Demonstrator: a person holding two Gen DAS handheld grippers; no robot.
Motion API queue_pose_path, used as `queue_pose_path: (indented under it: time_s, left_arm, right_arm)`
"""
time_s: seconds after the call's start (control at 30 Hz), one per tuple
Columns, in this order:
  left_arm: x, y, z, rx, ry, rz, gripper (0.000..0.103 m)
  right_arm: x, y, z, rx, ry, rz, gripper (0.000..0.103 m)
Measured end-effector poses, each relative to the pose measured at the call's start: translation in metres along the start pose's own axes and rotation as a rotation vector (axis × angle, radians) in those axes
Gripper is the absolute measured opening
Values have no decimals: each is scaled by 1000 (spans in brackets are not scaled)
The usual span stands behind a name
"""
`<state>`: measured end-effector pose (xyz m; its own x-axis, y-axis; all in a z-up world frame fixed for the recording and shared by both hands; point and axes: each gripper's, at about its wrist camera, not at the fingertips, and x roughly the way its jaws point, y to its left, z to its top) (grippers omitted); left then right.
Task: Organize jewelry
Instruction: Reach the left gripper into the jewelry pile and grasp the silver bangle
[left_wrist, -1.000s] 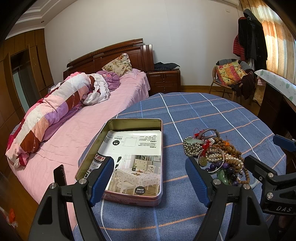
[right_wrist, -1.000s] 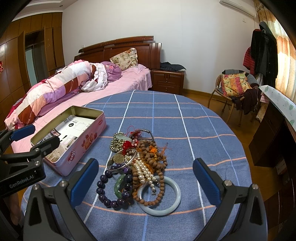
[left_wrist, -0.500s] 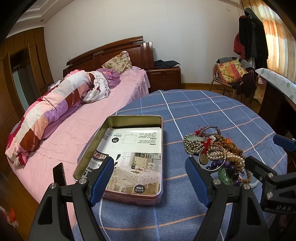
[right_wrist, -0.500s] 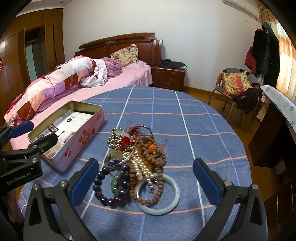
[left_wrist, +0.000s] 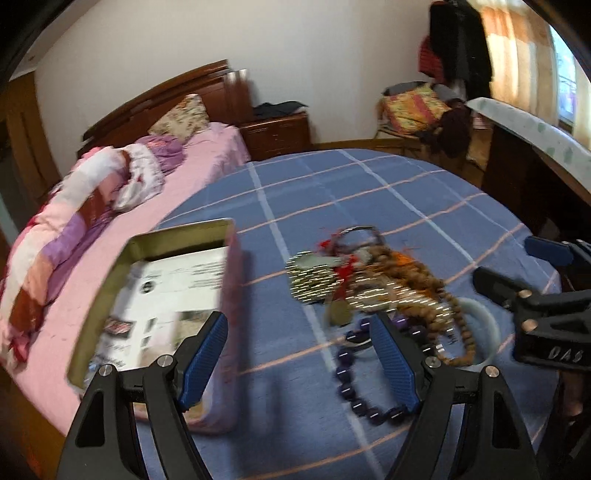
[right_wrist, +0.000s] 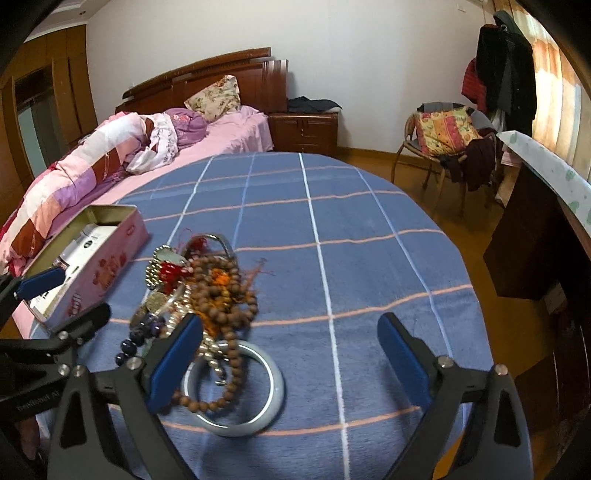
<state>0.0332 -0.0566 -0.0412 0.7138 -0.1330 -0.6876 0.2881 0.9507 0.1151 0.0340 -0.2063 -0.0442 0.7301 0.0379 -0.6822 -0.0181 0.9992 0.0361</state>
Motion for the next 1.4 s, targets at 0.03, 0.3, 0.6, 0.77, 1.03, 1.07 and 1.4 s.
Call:
queue_pose_path:
  time_s: [0.03, 0.3, 0.6, 0.77, 1.03, 1.07, 1.4]
  left_arm:
    - [2, -5, 1, 8, 3, 1, 79]
    - [25, -23, 0, 46, 50, -74, 57]
    - [27, -35, 0, 101, 38, -192, 4]
    - [21, -29, -2, 77, 22, -195, 3]
    - [-17, -11, 1, 81, -98, -88, 0]
    - [-22, -9, 2, 78, -113, -81, 0]
    - [-22, 5, 1, 43, -119, -93, 0]
  right_arm:
    - [0, -1, -1, 4, 1, 0, 97]
    - [3, -4, -2, 10, 0, 10, 97]
    - [6, 0, -4, 0, 2, 10, 97]
    - [6, -1, -4, -1, 0, 8, 97]
    - [7, -3, -5, -4, 2, 20, 97]
    - [8, -2, -4, -6, 4, 27, 96]
    - [22, 14, 9, -40, 36, 105, 83]
